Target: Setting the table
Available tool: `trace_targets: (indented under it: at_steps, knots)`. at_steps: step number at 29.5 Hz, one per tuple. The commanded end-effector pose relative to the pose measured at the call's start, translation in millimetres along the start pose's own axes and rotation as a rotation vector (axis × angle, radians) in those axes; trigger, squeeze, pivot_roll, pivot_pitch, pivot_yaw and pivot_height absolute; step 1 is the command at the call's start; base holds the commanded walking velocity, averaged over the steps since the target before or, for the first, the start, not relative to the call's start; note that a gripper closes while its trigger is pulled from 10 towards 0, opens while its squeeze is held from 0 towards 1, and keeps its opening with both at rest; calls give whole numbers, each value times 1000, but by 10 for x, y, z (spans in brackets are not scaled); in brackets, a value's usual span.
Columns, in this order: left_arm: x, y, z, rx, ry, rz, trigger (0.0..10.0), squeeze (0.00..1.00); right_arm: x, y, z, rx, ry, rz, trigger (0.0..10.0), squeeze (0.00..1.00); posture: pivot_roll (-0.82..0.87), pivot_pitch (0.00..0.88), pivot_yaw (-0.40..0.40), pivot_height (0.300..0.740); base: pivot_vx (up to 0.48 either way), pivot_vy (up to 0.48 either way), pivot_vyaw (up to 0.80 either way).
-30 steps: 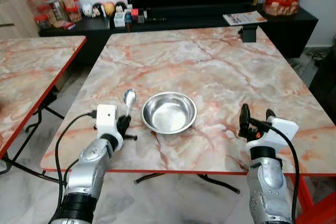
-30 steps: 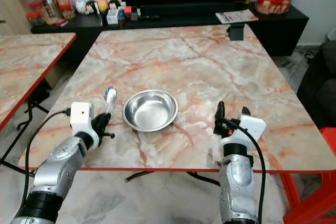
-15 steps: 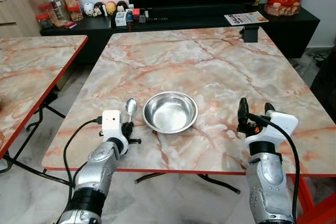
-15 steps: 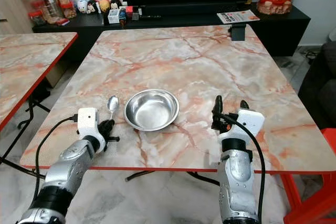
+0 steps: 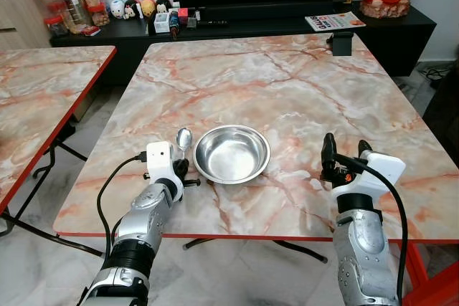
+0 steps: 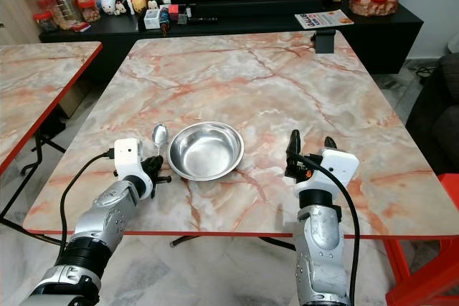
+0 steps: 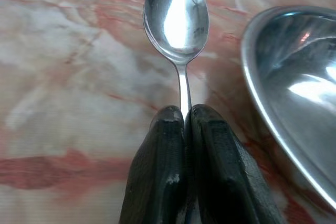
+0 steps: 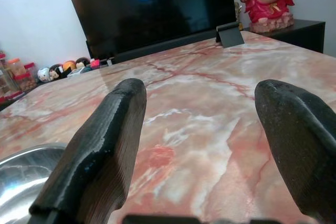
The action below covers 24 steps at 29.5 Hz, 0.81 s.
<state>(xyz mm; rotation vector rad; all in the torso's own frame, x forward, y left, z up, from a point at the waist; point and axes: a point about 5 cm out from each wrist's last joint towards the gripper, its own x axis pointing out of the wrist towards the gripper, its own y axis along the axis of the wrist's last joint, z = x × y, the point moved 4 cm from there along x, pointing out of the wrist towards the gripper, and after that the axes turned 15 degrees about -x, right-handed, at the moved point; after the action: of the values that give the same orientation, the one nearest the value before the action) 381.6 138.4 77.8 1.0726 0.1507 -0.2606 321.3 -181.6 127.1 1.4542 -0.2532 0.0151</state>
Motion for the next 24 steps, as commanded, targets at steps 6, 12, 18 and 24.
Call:
trace_targets:
  at_steps: [6, 12, 18, 24]
  knots:
    - [-14, 46, -162, 94, 46, 4, 10000, 0, 21, 90, -19, 4, 3, 22, 10000, 0, -5, 41, 79, 740, 0, 0, 0]
    - [-35, -24, -214, 114, 51, -45, 10000, 0, 15, 95, -3, 2, -2, 21, 10000, 0, -7, 44, 82, 740, 0, 0, 0]
    - [-49, -120, -225, 131, 47, -97, 10000, 0, 12, 80, -5, 1, -3, 15, 10000, 0, 0, 46, 81, 740, 0, 0, 0]
    - [-54, -189, -198, 128, 53, -121, 10000, 0, 6, 71, -11, 0, 0, 9, 10000, 0, -2, 46, 79, 740, 0, 0, 0]
